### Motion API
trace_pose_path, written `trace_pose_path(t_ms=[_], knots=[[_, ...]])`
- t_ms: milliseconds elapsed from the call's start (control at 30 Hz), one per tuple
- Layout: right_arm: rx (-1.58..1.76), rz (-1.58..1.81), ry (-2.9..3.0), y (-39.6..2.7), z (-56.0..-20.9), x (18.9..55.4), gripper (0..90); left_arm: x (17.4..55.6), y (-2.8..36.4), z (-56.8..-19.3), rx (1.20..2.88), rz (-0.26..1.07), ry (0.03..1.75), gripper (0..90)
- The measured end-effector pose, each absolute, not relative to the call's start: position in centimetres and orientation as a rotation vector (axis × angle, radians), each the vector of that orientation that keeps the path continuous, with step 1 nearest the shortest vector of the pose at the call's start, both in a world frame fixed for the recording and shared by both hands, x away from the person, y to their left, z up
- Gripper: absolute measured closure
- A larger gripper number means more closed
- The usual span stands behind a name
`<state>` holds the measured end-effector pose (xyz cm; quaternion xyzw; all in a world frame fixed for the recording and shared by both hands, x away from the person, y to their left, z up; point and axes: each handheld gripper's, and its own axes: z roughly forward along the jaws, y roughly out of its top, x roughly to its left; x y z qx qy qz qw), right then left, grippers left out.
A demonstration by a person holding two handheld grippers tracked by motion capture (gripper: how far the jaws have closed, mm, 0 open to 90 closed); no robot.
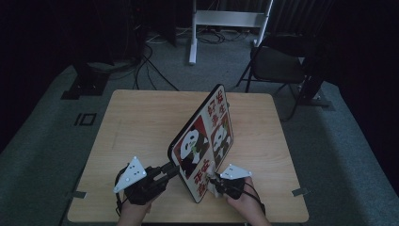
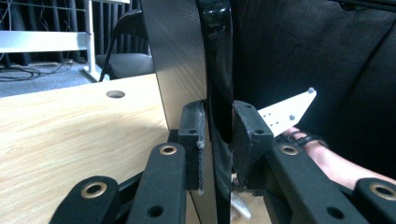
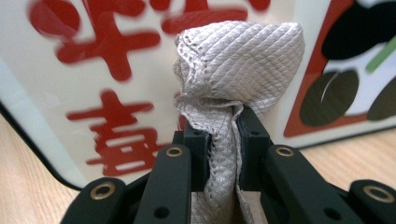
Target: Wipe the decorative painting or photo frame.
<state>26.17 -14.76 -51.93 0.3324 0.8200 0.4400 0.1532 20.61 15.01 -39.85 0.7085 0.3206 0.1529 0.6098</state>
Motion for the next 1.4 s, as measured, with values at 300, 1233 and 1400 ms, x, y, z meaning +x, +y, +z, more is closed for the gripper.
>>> trace_pose_path(t_ms=[300,1233,1400], knots=[[0.996,1.185,2.412,-15.4,-53.9,26.4,77.7,20.7,15.1,-39.8,1.636,0.348,0.74,75.7],[0.68,1.621,2.081,-13.0,-37.4,25.9,77.4,20.4,16.2,-38.8,1.596,0.353,0.738,76.8],[0.613,1.668,2.055,-11.7,-35.4,25.9,77.4,20.4,16.1,-39.0,1.604,0.351,0.735,77.0]])
